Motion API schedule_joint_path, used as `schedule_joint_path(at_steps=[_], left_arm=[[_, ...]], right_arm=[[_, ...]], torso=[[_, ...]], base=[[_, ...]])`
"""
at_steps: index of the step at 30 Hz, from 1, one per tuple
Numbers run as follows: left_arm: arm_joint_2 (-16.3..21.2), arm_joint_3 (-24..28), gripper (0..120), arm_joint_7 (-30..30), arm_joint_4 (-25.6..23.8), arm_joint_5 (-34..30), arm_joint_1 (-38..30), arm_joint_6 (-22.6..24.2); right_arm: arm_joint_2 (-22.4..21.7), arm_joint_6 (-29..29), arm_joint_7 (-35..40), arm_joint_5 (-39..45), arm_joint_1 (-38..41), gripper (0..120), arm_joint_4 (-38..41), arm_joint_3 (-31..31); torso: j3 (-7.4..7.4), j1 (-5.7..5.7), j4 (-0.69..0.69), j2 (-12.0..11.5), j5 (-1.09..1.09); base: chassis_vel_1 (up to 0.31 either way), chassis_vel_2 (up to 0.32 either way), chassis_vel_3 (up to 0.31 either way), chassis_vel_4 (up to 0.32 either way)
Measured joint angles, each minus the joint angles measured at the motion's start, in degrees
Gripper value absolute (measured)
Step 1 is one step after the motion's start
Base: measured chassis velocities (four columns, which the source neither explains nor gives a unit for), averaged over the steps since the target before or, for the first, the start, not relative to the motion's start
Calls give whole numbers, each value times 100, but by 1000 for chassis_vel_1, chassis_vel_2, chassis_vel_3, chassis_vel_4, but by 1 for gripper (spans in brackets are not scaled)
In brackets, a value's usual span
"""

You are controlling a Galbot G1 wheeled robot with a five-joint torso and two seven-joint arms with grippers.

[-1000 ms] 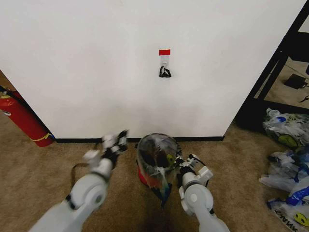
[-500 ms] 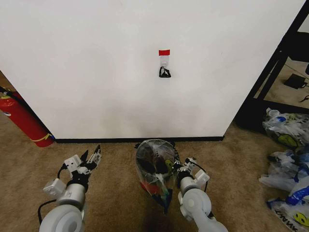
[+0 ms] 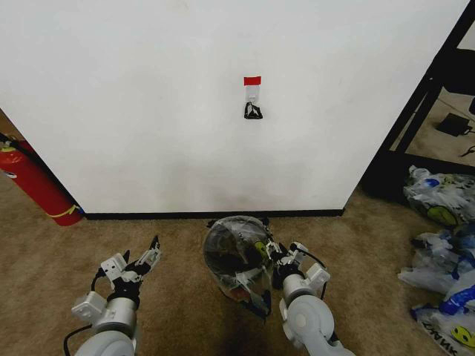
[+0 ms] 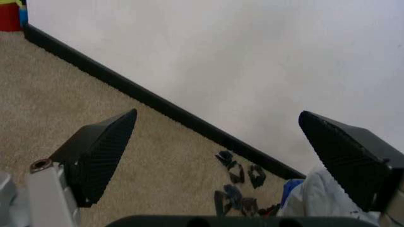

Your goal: Pick up the garbage bag from the wall and place it over the trash bin.

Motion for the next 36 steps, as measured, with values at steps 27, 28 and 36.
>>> schedule_joint_path(at_steps=[27, 28, 36], left_arm=[[277, 656, 100, 43, -280, 850, -62, 225], [273, 667, 100, 43, -281, 865, -58, 237], [243, 868, 100, 24, -288, 1027, -120, 328]], right_arm=[[-416, 1628, -3882, -844, -149, 100, -1306, 516], [-450, 1631, -4041, -654, -134, 100, -1265, 519], [-578, 1616, -6212, 182, 36, 100, -1695, 753]], torso=[[0, 1, 1, -1, 0], [0, 0, 1, 0, 0], [0, 1, 0, -1, -1]], base=[[0, 0, 0, 0], [0, 0, 0, 0], [0, 0, 0, 0]])
